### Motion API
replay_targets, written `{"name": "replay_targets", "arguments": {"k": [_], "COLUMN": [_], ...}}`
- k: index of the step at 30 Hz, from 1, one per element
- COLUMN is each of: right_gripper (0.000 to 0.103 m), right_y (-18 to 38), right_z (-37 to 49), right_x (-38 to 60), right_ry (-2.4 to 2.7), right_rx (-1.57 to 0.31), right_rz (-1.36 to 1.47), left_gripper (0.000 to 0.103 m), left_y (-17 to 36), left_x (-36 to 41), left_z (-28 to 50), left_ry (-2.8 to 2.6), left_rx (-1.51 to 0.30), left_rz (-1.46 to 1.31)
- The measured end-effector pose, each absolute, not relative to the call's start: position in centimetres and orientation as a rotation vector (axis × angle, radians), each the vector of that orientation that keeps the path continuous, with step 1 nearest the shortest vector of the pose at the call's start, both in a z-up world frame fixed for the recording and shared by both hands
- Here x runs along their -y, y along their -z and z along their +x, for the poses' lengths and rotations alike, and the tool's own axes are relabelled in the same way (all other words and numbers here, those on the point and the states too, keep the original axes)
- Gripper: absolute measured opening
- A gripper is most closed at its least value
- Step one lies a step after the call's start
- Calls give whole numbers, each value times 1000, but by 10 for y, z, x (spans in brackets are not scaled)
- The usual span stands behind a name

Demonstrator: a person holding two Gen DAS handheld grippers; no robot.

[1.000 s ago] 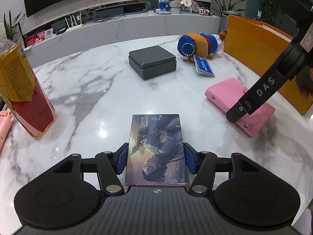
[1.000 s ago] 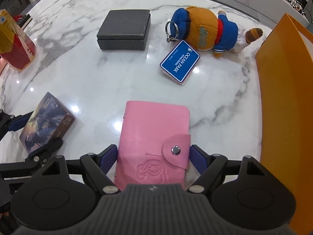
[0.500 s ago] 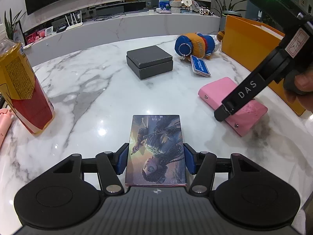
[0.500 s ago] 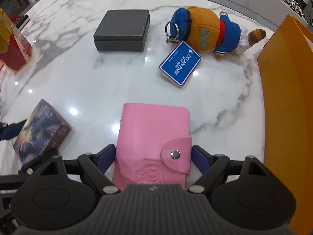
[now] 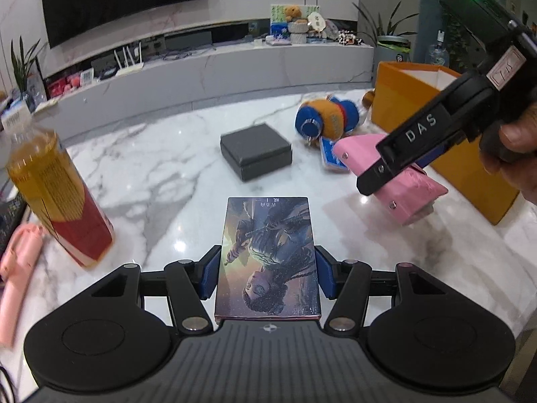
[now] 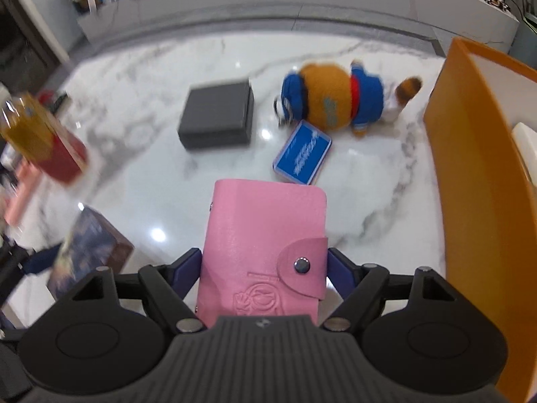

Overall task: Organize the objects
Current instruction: 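Carry the photo-card book and pink wallet over the orange box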

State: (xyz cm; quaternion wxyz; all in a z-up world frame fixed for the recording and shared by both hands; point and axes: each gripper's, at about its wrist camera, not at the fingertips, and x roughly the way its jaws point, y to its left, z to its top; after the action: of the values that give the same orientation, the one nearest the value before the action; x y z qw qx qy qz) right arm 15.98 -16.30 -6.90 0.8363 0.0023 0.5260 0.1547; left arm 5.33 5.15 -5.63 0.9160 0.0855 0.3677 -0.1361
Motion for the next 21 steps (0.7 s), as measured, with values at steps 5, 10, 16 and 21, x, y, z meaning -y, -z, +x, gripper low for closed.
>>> {"name": "replay_targets", "arguments": {"k": [5, 10, 16, 21], "right_gripper": [80, 80, 80, 80], "right_y": [50, 27, -16, -41], "right_z": [153, 146, 142, 139], "right_x": [174, 199, 247, 292], "right_ry": [-331, -321, -266, -196], "right_rx": [-1070, -1024, -943, -909], "right_rz": [29, 56, 72, 49], "left_gripper": [66, 66, 66, 66], "left_y": [35, 19, 2, -5], "left_x": [-41, -11, 41, 84], "left_z": [55, 63, 72, 85], "left_ry": [306, 365, 472, 551], "left_rx": [-728, -700, -653, -635], "left_rz": [169, 152, 155, 160]}}
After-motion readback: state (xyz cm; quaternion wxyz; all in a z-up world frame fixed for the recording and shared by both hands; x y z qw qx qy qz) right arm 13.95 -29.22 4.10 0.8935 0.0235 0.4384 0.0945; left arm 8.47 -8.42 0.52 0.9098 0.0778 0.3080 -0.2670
